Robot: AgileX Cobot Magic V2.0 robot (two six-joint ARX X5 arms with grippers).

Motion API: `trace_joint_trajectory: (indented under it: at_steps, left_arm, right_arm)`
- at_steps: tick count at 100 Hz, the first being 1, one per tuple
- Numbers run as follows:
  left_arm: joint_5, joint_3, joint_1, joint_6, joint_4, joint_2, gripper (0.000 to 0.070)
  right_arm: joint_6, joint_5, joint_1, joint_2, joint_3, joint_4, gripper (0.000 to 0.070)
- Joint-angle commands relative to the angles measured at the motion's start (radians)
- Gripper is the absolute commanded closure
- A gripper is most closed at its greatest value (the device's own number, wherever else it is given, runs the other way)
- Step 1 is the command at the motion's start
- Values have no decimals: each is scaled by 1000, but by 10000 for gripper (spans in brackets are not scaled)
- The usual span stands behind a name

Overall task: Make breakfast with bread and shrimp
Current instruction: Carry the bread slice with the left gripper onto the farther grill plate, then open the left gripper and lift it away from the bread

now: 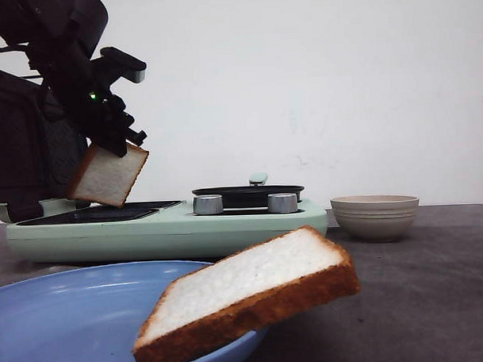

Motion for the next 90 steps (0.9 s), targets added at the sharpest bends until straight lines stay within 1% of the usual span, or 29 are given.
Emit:
trace_joint_trajectory:
  at_steps: [1, 3, 5, 14, 15, 19, 23, 34, 58, 81, 90]
  left_arm:
    - [3, 26, -8, -3, 9, 23, 625]
    - [3, 26, -9, -3, 7, 23, 598]
    - [3, 26, -11, -3, 5, 23, 557]
    - [14, 26, -18, -10, -9, 23, 349]
    - [19, 26, -18, -15, -11, 23, 317]
    - [29, 26, -18, -28, -16, 23, 253]
    - [39, 26, -19, -40, -23, 23, 214]
    - [75, 26, -20, -88, -37, 23, 211]
    - [153, 26, -20, -227, -25, 23, 211]
    - [160, 30, -21, -312, -9, 3, 214]
    - [161, 31, -21, -332, -16, -34, 214]
  right_arm:
    - [-11, 0, 4, 6, 15, 4, 289]
    - [-11, 0, 4, 6, 15, 4, 289]
    - [-11, 0, 4, 6, 15, 4, 289]
    - [-11, 0, 4, 6, 15, 4, 289]
    - [-11, 0, 4, 6, 15, 4, 289]
    - [-11, 0, 4, 6, 15, 4, 289]
    - [-11, 0, 4, 6, 15, 4, 289]
    - [-11, 0, 4, 6, 15, 4, 289]
    - [-11, 0, 4, 6, 15, 4, 289]
    - [-11, 0, 4, 6, 15, 4, 289]
    - [-12, 0, 4, 6, 15, 4, 289]
